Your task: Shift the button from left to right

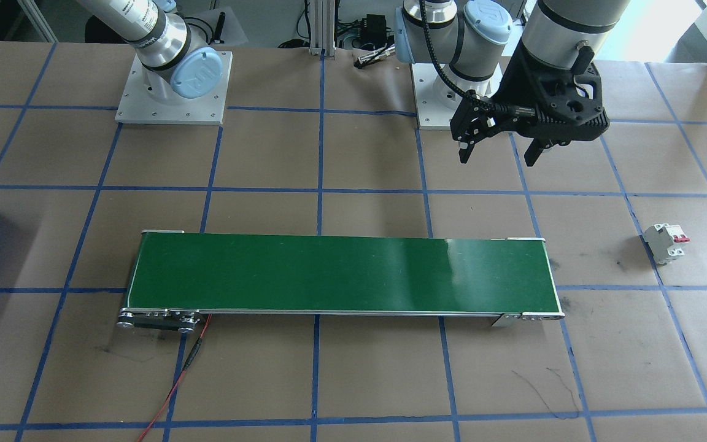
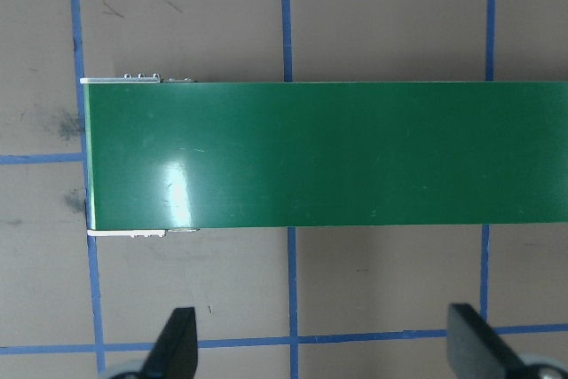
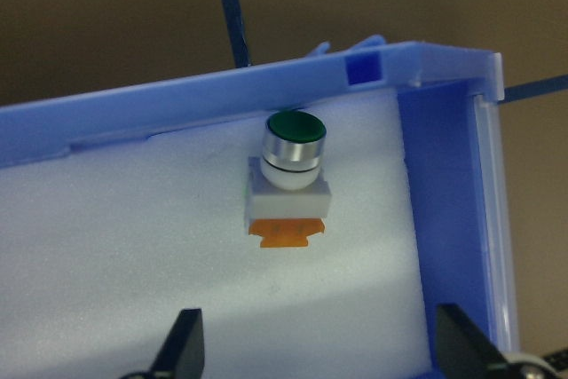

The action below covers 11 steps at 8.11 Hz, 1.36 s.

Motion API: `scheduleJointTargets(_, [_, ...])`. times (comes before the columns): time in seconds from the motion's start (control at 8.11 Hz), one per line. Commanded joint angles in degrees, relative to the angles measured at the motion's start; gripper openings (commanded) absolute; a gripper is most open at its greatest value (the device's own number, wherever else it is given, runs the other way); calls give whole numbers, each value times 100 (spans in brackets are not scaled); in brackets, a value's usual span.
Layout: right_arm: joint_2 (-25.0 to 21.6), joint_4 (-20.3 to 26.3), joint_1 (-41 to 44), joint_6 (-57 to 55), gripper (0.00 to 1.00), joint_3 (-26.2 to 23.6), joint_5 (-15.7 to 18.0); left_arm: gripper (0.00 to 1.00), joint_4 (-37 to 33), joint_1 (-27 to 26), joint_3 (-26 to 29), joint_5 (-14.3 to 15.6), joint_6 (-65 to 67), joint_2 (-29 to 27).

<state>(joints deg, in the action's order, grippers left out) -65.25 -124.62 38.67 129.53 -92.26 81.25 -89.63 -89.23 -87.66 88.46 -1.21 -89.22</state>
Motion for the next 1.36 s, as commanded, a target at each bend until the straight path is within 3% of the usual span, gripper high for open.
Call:
scheduleJointTargets(0.0, [-827, 269, -9, -225, 94, -2, -21, 100, 7, -15, -5, -39, 33, -68])
scheduleJointTargets(0.12, [-1214, 741, 0, -575, 98, 7, -21, 100, -10, -50, -6, -22, 24, -52])
scheduleJointTargets(0.37, [-2014, 1961, 314, -2414, 100, 24, 5, 100, -10, -59, 12, -40, 15, -69])
scheduleJointTargets(0.62, [-2639, 2702, 1243, -4706, 100, 68, 425, 100, -46, -68, -32, -13, -55, -8])
scheduleJointTargets(0.86, [-2800, 3074, 2611, -7403, 100, 147, 820, 100, -46, -68, -58, 5, -63, -52])
scheduleJointTargets(0.99, [-2791, 3049, 3480, -8626, 100, 191, 1031, 100, -11, -50, -59, -4, -98, 0])
scheduleJointTargets(1.23, [-2704, 3040, 4880, -10598, 100, 218, 1051, 100, 16, 11, -58, 5, -107, 36])
